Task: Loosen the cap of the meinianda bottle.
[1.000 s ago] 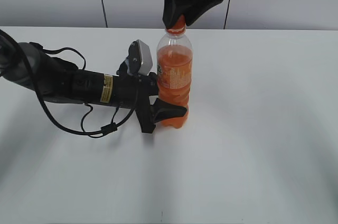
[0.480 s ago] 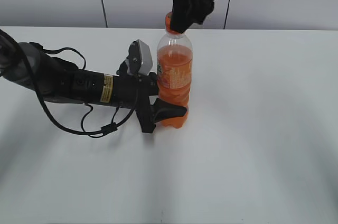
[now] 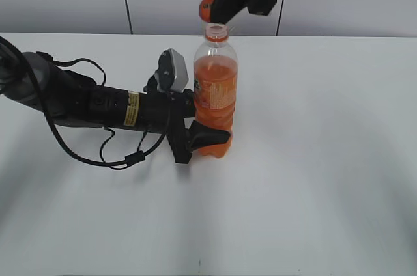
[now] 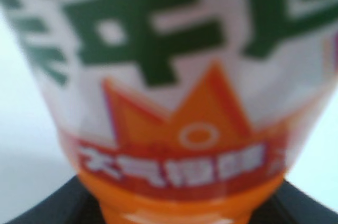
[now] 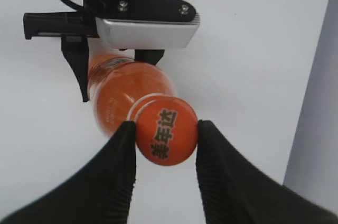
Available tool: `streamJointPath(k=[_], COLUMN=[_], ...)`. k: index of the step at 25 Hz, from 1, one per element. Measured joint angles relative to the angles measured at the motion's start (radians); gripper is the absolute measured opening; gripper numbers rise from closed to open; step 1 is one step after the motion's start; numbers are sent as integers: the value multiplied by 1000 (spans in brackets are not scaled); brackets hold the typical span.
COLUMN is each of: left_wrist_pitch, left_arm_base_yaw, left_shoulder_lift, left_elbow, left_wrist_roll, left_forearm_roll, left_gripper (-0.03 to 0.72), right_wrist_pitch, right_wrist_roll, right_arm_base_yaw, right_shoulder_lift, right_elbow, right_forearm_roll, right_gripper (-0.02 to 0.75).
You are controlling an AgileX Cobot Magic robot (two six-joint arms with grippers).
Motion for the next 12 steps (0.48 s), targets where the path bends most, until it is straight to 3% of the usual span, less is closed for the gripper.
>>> streamJointPath(k=[6,12], left_wrist_pitch=[-1,-1], left_arm_base_yaw=[0,0], left_shoulder_lift=[0,0], left_elbow=[0,0], left_wrist_roll=[3,3], left_forearm_roll=[1,1], left_gripper=[401,401], right_wrist_pitch=[-4,-4], right_wrist_roll=[151,455], right_arm_base_yaw=[0,0], right_shoulder_lift=[-21,-56], right_elbow=[-96,-150], right_forearm_roll=[43,-88], right_gripper=[267,267])
